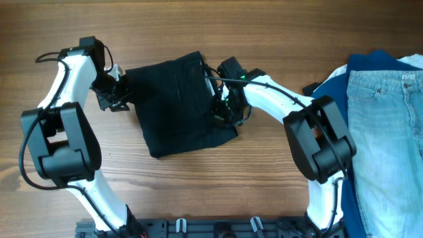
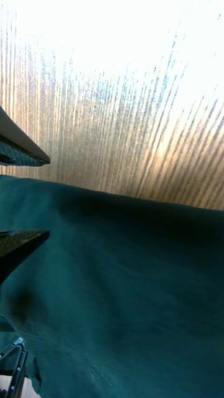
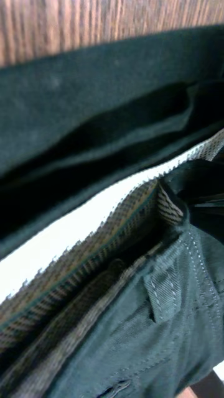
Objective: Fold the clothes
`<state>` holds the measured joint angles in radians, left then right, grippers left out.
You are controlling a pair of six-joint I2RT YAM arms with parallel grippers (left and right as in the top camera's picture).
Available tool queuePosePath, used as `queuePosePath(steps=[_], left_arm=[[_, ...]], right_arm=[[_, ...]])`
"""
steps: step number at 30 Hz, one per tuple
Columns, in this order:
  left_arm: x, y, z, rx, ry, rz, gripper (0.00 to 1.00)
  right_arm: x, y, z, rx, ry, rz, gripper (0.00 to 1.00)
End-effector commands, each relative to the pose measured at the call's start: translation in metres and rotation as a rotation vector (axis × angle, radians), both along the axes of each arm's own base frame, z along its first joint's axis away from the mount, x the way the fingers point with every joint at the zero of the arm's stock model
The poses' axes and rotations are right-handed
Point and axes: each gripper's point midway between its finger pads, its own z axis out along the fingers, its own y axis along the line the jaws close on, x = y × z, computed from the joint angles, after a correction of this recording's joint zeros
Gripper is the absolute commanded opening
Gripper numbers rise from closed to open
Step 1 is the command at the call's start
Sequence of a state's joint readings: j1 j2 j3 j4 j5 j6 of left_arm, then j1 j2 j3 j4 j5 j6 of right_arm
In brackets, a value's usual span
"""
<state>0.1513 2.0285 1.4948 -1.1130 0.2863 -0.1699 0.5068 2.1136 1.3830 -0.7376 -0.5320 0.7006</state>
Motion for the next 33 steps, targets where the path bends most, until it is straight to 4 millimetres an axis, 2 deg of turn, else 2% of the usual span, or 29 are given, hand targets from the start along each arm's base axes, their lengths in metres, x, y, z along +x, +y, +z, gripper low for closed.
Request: queuePosePath(steps=[1, 2, 4, 6, 8, 9, 10, 12, 13, 15, 16, 18, 20, 23, 25, 27, 29, 32, 33], left_arm=[[0.007, 0.001, 0.005, -0.015, -0.044, -0.003, 0.56], [0.007, -0.001, 0.005, -0.023, -0.045, -0.002, 0.6], [0.009, -0.016, 0.007, -0.116, -0.059, 0.001, 0.68], [0.009, -0.019, 0.002, -0.135, -0.069, 0.003, 0.74], [0.008, -0.019, -0.002, -0.131, -0.076, -0.007, 0.71], [0.009, -0.018, -0.002, -0.13, -0.089, -0.032, 0.65], [0.009, -0.018, -0.001, -0.129, -0.095, -0.04, 0.61], [0.007, -0.02, -0.001, -0.132, -0.086, -0.042, 0.45], [0.004, -0.022, -0.001, -0.134, -0.073, -0.046, 0.33], [-0.003, -0.025, 0.0, -0.14, -0.045, -0.059, 0.19], [-0.007, -0.028, 0.001, -0.155, -0.033, -0.07, 0.16], [-0.016, -0.039, 0.011, -0.228, -0.018, -0.088, 0.15], [-0.021, -0.048, 0.021, -0.281, -0.02, -0.103, 0.17], [-0.025, -0.051, 0.029, -0.284, -0.016, -0.108, 0.22], [-0.033, -0.058, 0.033, -0.283, 0.008, -0.127, 0.21], [-0.036, -0.065, 0.038, -0.271, 0.006, -0.156, 0.22], [-0.042, -0.069, 0.051, -0.194, -0.007, -0.179, 0.22], [-0.059, -0.059, 0.065, -0.012, 0.029, -0.126, 0.24], [-0.063, -0.063, 0.067, -0.005, 0.033, -0.119, 0.25]], right_arm=[[0.001, -0.008, 0.014, 0.039, -0.063, 0.086, 0.04], [0.005, -0.007, 0.024, 0.058, -0.109, 0.108, 0.05], [0.014, -0.004, 0.051, 0.094, -0.22, 0.159, 0.05], [0.02, -0.006, 0.066, 0.086, -0.284, 0.167, 0.04], [0.025, -0.009, 0.072, 0.063, -0.32, 0.155, 0.05], [0.025, -0.009, 0.072, 0.062, -0.311, 0.141, 0.05], [0.023, -0.01, 0.07, 0.058, -0.296, 0.128, 0.05], [0.019, -0.007, 0.064, 0.051, -0.272, 0.121, 0.04], [0.017, -0.006, 0.061, 0.048, -0.261, 0.119, 0.04], [0.011, -0.005, 0.05, 0.027, -0.229, 0.097, 0.04], [0.007, -0.01, 0.039, -0.022, -0.194, 0.052, 0.04], [-0.001, -0.02, 0.015, -0.095, -0.126, -0.014, 0.04], [-0.012, -0.02, -0.006, -0.096, -0.042, -0.035, 0.04], [-0.018, -0.01, -0.014, -0.014, 0.016, -0.011, 0.04], [-0.008, -0.008, -0.003, 0.019, -0.071, 0.061, 0.04], [0.005, -0.008, 0.016, 0.02, -0.178, 0.111, 0.04], [0.017, -0.007, 0.056, 0.046, -0.328, 0.164, 0.05], [0.026, -0.011, 0.103, 0.049, -0.491, 0.188, 0.08], [0.031, -0.017, 0.116, 0.027, -0.541, 0.173, 0.08]])
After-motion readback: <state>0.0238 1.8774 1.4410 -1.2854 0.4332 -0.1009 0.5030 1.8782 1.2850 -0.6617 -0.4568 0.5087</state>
